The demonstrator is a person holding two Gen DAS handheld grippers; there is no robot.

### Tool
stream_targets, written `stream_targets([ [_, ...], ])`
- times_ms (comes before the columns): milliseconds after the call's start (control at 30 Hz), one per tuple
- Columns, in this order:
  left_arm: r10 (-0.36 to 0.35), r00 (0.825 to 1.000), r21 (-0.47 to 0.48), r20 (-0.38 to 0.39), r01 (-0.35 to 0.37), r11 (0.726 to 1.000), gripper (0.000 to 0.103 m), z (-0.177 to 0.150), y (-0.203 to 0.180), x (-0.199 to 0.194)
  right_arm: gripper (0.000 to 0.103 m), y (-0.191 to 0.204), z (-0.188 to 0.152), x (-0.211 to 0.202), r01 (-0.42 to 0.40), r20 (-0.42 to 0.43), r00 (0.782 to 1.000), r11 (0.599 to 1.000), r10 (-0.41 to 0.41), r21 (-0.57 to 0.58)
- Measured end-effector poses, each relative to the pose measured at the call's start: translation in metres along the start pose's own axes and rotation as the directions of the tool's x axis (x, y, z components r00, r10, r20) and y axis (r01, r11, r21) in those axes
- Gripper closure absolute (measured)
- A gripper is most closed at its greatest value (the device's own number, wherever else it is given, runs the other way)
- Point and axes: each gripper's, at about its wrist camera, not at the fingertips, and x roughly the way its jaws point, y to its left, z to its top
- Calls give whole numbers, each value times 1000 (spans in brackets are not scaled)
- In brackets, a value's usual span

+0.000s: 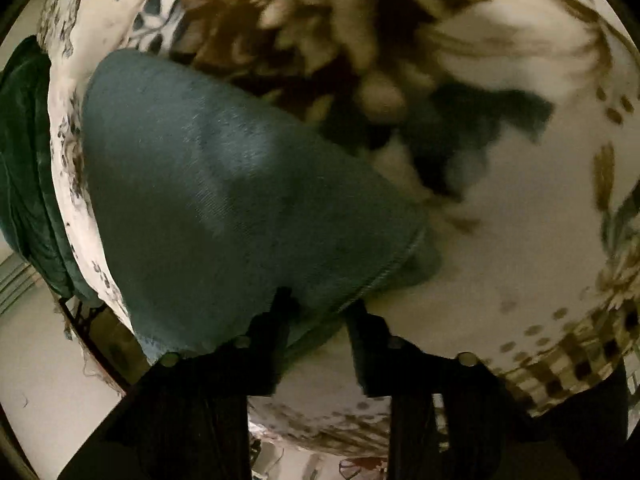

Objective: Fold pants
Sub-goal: 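Grasp the seam edge with the left tool while the right tool grasps the folded corner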

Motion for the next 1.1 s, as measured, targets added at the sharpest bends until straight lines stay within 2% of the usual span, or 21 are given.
stream_targets([
  [67, 10, 1000, 33, 6, -11, 999, 75, -5, -3, 6, 87, -3, -6, -3, 17, 18, 1000, 1000, -16, -7],
  [200, 32, 999, 56, 21, -33, 998, 73, -4, -14, 12, 86, -2, -1, 8, 43, -3, 999, 998, -43, -36],
  [300, 80, 995, 124, 57, -87, 988, 70, -9, -35, -1, 83, 36, -7, 7, 161, 20, 987, 958, -161, -236],
  [333, 101, 992, 150, 79, -112, 982, 69, -13, -41, -6, 81, 49, -14, 6, 212, 45, 977, 927, -208, -309],
  [367, 121, 987, 175, 105, -138, 975, 68, -16, -47, -11, 74, 66, -24, 3, 294, 100, 956, 865, -277, -408],
  [467, 160, 972, 217, 170, -195, 956, 60, -21, -56, -19, 66, 89, -47, 7, 405, 190, 913, 746, -361, -528],
  [567, 164, 973, 210, 165, -197, 957, 54, -21, -59, -14, 64, 96, -56, 16, 449, 229, 892, 700, -390, -556],
  [733, 173, 977, 178, 127, -194, 965, 54, -11, -54, 11, 64, 101, -66, 26, 454, 238, 890, 705, -390, -544],
  [867, 175, 975, 175, 135, -197, 965, 54, 2, -54, 17, 64, 99, -66, 29, 448, 233, 893, 717, -384, -534],
  [967, 180, 973, 188, 145, -205, 960, 54, 2, -60, 25, 64, 96, -68, 29, 457, 245, 889, 708, -388, -539],
  [1033, 180, 972, 200, 154, -209, 957, 57, 2, -61, 34, 64, 93, -71, 30, 458, 250, 889, 709, -385, -537],
  [1100, 169, 974, 196, 148, -197, 961, 57, -1, -48, 49, 68, 87, -77, 38, 457, 256, 889, 717, -379, -526],
])
